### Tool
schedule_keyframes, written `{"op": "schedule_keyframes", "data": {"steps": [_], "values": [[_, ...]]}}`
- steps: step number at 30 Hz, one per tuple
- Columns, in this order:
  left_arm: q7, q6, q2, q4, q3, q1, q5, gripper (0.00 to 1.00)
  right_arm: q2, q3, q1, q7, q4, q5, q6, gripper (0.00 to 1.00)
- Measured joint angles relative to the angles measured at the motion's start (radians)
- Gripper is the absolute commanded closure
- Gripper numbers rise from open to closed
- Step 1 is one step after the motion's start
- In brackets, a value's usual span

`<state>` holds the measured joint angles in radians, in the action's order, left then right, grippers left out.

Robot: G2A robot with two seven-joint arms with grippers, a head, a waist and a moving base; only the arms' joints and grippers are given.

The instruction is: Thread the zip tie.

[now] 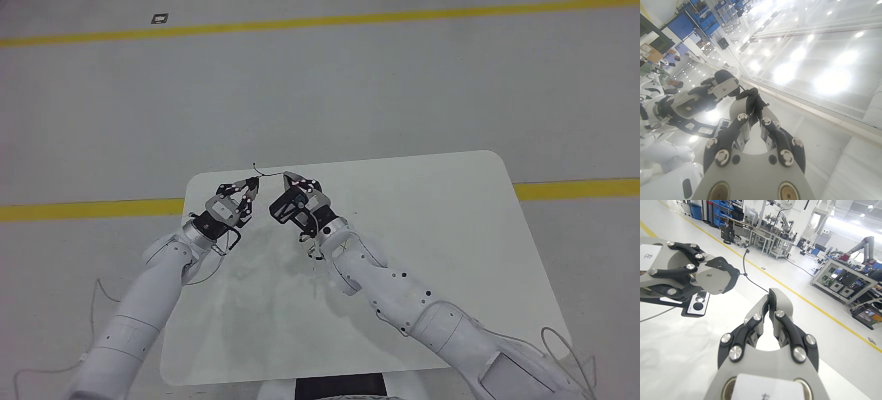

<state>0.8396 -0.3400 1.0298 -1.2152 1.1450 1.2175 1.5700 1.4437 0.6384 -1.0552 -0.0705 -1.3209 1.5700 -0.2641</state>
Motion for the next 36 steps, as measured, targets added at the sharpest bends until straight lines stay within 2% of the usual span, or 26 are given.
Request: {"op": "schedule_keyframes", "data": {"steps": [36], "values": [[0.000, 0.000, 0.000, 0.000, 0.000, 0.000, 0.000, 1.00, -0.037, 0.014, -0.015, 0.020, -0.049, 0.000, -0.030, 1.00]]}}
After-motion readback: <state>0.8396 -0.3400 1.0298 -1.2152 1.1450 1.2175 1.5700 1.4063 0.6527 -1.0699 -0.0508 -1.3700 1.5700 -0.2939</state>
